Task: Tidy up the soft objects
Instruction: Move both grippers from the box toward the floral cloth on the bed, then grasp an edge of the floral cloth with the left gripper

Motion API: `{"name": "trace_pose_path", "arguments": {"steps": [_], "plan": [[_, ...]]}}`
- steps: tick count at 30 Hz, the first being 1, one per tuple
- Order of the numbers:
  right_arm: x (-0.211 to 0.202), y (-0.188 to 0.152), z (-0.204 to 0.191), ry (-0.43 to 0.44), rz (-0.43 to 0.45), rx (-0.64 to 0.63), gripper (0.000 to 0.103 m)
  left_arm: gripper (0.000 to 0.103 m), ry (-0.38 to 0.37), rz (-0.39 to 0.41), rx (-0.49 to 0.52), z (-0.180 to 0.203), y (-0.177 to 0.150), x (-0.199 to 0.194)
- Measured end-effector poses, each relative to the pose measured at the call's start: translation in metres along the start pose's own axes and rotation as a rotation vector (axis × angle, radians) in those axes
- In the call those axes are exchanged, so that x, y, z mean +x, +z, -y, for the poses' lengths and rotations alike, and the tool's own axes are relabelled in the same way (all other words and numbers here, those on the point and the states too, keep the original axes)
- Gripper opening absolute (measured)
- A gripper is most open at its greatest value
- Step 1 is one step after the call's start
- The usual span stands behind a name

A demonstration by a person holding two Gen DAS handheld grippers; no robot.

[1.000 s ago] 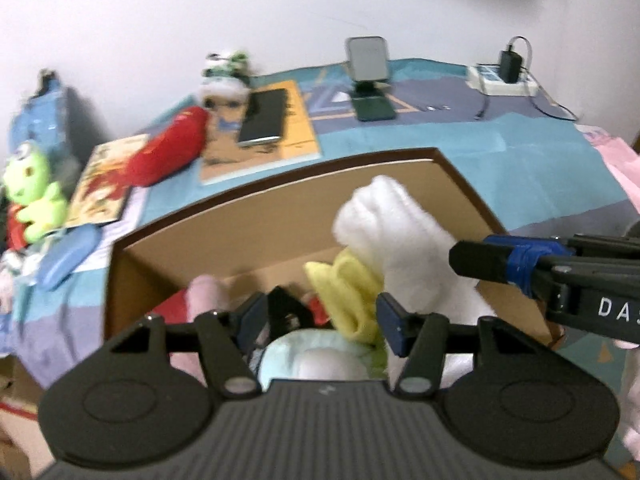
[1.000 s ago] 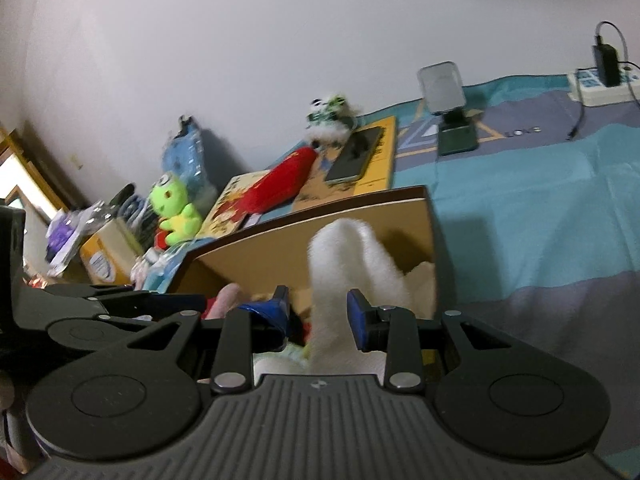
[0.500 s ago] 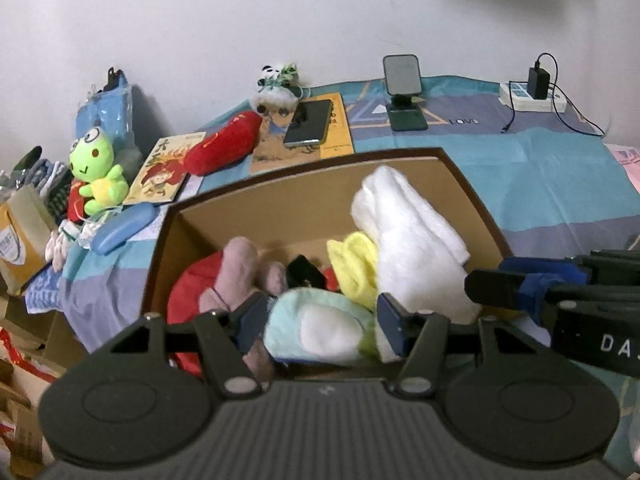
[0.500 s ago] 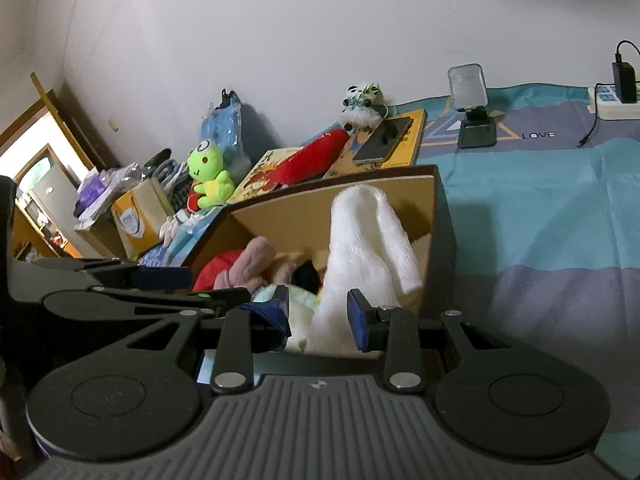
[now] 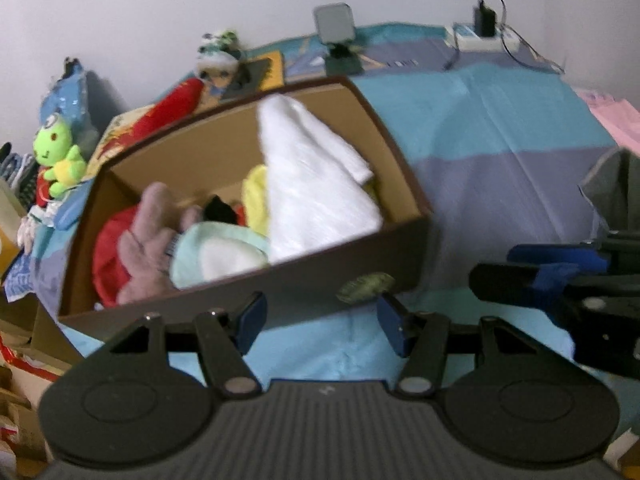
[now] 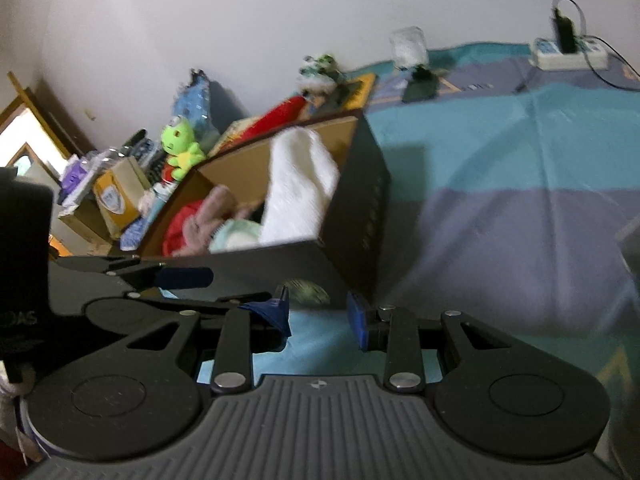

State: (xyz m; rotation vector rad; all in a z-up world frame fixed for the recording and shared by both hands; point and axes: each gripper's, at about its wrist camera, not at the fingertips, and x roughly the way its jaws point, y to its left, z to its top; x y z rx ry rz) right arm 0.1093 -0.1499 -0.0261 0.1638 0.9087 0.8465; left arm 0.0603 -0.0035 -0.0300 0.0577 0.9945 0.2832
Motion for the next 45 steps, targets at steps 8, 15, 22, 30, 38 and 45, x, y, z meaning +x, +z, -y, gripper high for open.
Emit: {"name": "trace_pose_path", "arguments": {"steps": [8, 15, 22, 30, 38, 45], "plan": [[-0.016, -0.023, 0.032, -0.084, -0.028, 0.092, 0.015, 0.059, -0.053, -0.032, 0.096, 0.044, -0.001, 0.012], [-0.037, -0.036, 0.059, -0.154, -0.009, 0.164, 0.015, 0.059, -0.11, -0.048, 0.181, 0.084, 0.006, 0.019], [-0.063, -0.045, 0.082, -0.229, 0.039, 0.195, 0.015, 0.059, -0.177, -0.041, 0.271, 0.118, 0.014, 0.022], [-0.106, -0.051, 0.125, -0.34, 0.136, 0.289, 0.015, 0.059, -0.315, 0.018, 0.338, 0.158, 0.034, 0.02], [-0.147, -0.033, 0.192, -0.429, 0.311, 0.447, 0.015, 0.059, -0.44, 0.09, 0.353, 0.187, 0.08, 0.02], [-0.124, -0.011, 0.251, -0.398, 0.312, 0.537, 0.016, 0.06, -0.57, 0.089, 0.279, 0.213, 0.131, 0.025]]}}
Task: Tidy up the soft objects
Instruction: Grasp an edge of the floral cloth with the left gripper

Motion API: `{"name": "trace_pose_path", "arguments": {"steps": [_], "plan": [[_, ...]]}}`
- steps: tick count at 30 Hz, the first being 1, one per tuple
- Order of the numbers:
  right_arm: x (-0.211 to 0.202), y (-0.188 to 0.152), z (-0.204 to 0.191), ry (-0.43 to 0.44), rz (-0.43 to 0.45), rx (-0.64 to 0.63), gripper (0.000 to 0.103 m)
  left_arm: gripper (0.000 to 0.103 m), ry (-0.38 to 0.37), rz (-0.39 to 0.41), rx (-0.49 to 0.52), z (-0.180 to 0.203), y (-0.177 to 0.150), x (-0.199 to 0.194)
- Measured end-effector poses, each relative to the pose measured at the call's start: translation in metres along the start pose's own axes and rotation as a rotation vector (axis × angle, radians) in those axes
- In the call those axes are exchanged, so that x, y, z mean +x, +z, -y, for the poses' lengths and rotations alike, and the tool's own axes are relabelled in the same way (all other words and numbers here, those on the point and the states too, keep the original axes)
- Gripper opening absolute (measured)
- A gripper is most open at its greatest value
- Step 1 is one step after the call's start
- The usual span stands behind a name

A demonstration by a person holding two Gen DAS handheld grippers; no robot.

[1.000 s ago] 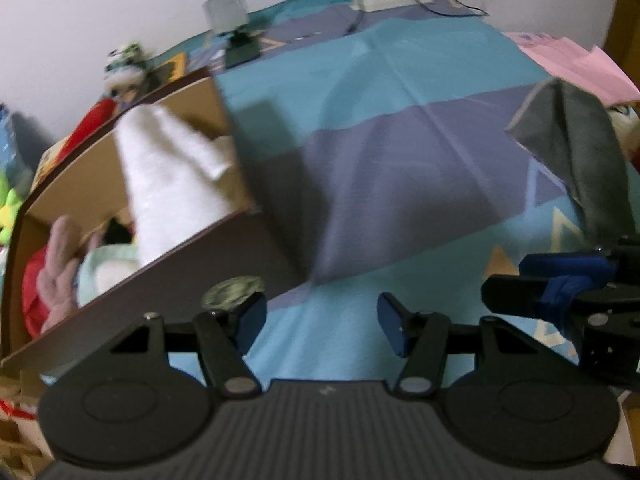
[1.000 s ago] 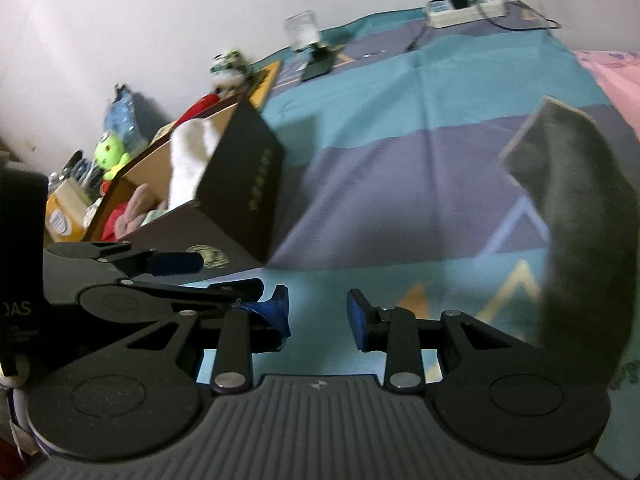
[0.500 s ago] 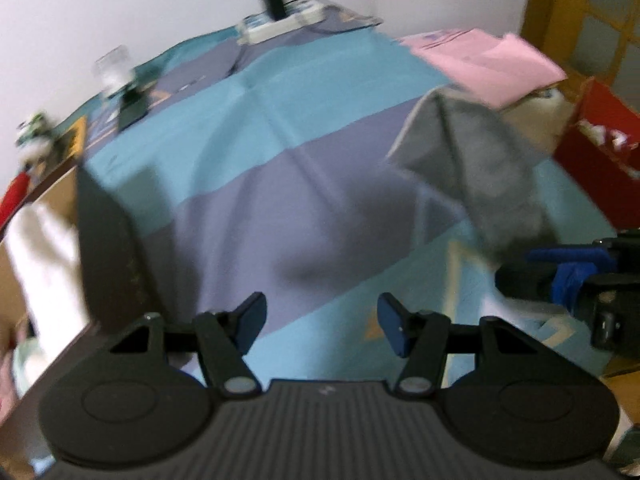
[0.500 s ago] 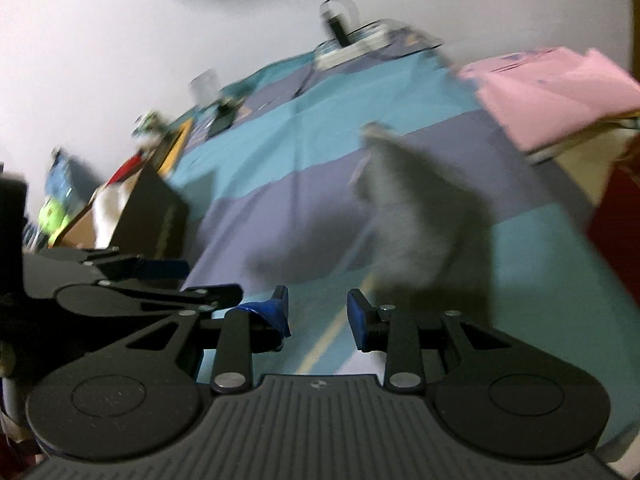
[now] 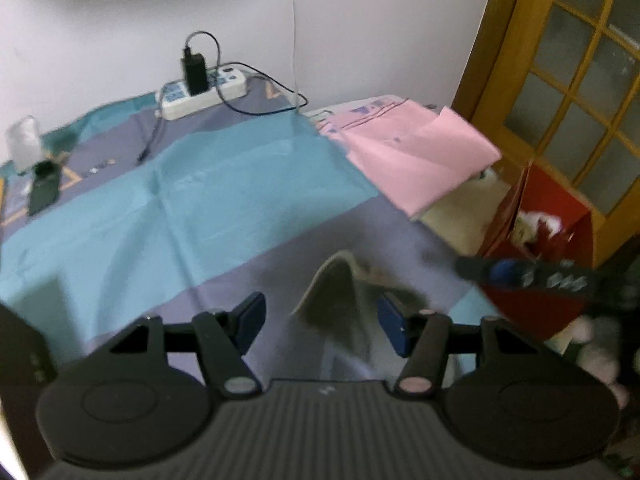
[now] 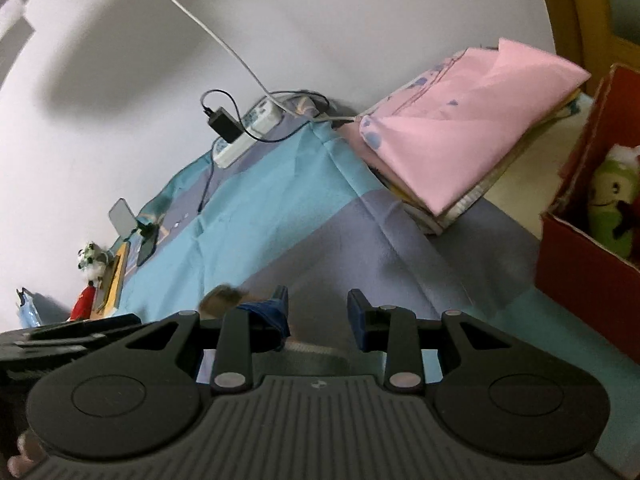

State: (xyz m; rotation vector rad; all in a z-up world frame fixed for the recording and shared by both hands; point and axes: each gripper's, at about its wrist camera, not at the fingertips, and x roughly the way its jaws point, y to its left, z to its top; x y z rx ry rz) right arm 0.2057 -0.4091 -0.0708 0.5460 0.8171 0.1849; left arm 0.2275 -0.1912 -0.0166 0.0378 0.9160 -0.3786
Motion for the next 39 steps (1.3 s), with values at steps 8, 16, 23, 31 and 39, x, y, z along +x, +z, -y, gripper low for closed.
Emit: {"name": "trace_pose_path", "arguments": {"steps": [8, 16, 23, 31, 39], "plan": [[0.035, -0.011, 0.001, 0.09, -0.206, -0.052, 0.016, 0.061, -0.08, -0.149, -0.15, -0.015, 0.015, 0.063], [0.02, -0.03, -0.017, 0.157, -0.248, -0.139, 0.017, 0.061, -0.078, -0.2, -0.167, -0.017, 0.004, 0.081], [0.012, -0.045, -0.04, 0.197, -0.238, -0.207, 0.017, 0.061, -0.046, -0.192, -0.111, -0.012, -0.004, 0.078], [0.019, -0.063, -0.061, 0.232, -0.278, -0.238, 0.017, 0.019, -0.038, -0.191, -0.066, -0.017, -0.016, 0.073], [0.017, -0.073, -0.065, 0.216, -0.272, -0.203, 0.017, 0.004, -0.029, -0.152, -0.044, -0.022, -0.029, 0.06]]}}
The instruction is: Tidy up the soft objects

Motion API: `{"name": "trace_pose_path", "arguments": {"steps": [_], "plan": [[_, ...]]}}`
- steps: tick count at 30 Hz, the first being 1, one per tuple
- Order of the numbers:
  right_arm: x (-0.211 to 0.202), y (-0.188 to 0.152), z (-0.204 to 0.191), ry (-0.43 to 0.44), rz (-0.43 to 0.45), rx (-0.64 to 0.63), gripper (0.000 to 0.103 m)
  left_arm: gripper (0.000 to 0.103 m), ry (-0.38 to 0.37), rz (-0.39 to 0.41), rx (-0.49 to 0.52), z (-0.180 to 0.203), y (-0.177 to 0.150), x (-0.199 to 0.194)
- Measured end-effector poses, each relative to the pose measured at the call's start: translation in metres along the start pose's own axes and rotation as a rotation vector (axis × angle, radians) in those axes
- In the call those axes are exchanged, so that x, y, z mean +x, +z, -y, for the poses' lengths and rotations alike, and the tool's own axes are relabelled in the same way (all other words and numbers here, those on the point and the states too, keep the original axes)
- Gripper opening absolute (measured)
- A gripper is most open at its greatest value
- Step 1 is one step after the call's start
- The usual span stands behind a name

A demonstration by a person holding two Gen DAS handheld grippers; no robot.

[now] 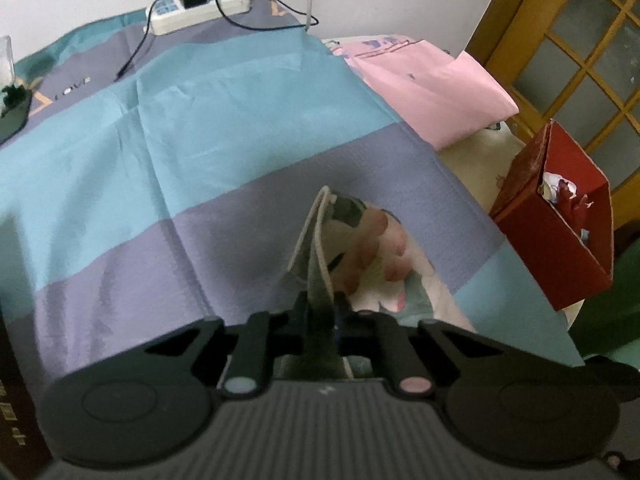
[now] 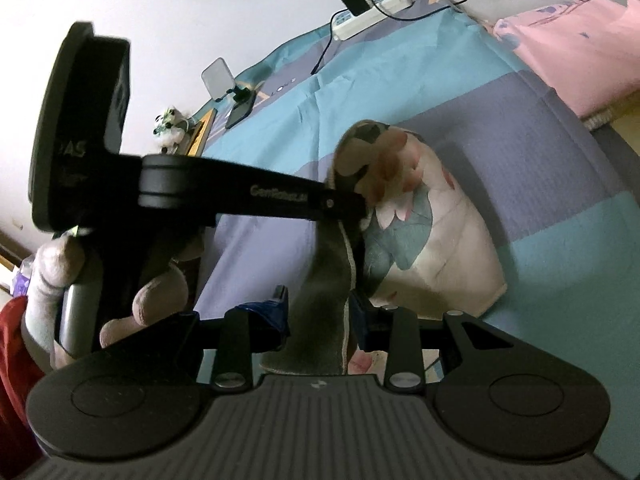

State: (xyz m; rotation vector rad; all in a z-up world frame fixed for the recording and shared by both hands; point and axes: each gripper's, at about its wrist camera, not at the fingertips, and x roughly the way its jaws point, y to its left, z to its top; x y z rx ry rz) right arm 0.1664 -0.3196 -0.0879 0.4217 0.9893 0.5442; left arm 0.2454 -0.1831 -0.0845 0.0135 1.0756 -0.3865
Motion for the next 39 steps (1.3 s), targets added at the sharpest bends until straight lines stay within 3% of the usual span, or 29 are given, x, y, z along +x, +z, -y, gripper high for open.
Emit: {"name": "trace_pose_path", "arguments": {"steps": [6, 13, 20, 23, 31, 33, 36, 39], "plan": [[-0.002, -0.012, -0.006, 0.046, 0.037, 0.067, 0.017, 0.001, 0.065, 0.041, 0.013, -0.006, -0.008, -0.004], [0.013, -0.032, -0.022, 0.141, -0.022, 0.12, 0.017, 0.001, 0.071, 0.075, -0.065, -0.038, -0.024, -0.016], [0.034, -0.045, -0.038, 0.044, -0.045, 0.113, 0.017, 0.001, 0.014, 0.108, -0.175, -0.068, -0.062, -0.039], [0.041, -0.05, -0.057, -0.033, -0.01, 0.025, 0.018, 0.001, -0.015, 0.118, -0.206, -0.076, -0.077, -0.051], [0.059, -0.065, -0.076, -0.006, -0.067, 0.016, 0.017, 0.0, -0.109, 0.19, -0.201, -0.093, -0.106, -0.097], [0.053, -0.068, -0.074, -0.044, -0.054, 0.045, 0.017, 0.0, -0.129, 0.204, -0.2, -0.097, -0.112, -0.107], [0.04, -0.073, -0.086, -0.117, -0.005, -0.047, 0.018, 0.0, -0.141, 0.187, -0.205, -0.104, -0.122, -0.112], [0.033, -0.083, -0.112, -0.169, 0.049, -0.255, 0.018, 0.0, -0.165, 0.166, -0.201, -0.108, -0.13, -0.112]]}}
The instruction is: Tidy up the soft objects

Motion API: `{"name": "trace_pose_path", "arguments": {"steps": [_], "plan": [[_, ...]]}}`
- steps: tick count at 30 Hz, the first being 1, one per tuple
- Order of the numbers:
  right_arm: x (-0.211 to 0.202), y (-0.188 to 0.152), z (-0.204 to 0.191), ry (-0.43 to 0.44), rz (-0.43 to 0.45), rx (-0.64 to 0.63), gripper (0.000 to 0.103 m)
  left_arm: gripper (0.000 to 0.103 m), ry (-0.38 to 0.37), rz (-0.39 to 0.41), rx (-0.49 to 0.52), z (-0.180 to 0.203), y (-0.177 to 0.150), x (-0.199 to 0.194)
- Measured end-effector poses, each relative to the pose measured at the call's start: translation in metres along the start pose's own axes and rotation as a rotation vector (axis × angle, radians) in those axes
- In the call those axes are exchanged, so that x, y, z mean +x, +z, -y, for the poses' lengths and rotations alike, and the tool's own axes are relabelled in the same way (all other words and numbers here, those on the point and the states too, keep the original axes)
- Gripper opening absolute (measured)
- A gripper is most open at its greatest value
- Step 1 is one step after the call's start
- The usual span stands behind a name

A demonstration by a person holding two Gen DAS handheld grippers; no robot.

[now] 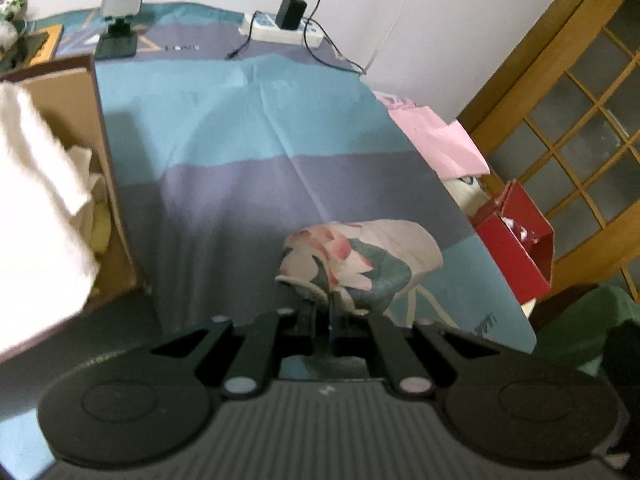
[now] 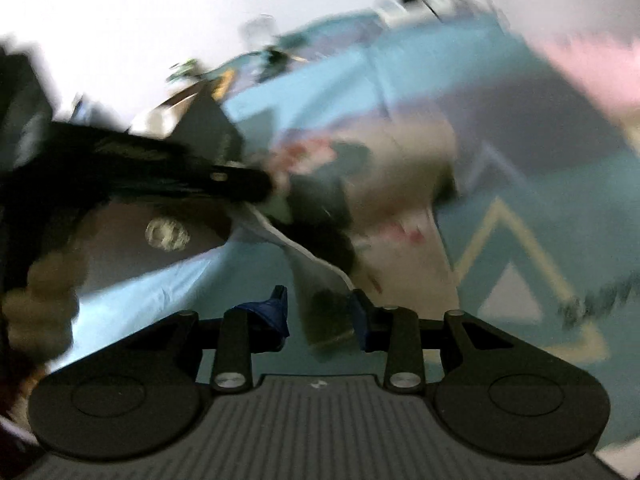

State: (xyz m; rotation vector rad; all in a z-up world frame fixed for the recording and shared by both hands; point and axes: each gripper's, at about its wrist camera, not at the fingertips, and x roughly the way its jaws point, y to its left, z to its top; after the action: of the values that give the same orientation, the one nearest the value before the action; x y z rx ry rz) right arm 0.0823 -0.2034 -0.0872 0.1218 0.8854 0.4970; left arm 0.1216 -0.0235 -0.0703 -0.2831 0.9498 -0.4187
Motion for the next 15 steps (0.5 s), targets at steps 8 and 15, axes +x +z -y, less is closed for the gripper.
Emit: {"name": "trace_pose_path", "arguments": {"steps": [8, 15], "plan": [[-0.005, -0.002, -0.027, -0.105, 0.126, -0.287, 0.016, 0.0, -0.011, -0.003, 0.042, -0.006, -0.001, -0.007], [0.027, 0.009, -0.026, -0.032, 0.021, -0.294, 0.009, 0.001, -0.028, 0.0, 0.069, 0.001, 0.001, -0.006]]}}
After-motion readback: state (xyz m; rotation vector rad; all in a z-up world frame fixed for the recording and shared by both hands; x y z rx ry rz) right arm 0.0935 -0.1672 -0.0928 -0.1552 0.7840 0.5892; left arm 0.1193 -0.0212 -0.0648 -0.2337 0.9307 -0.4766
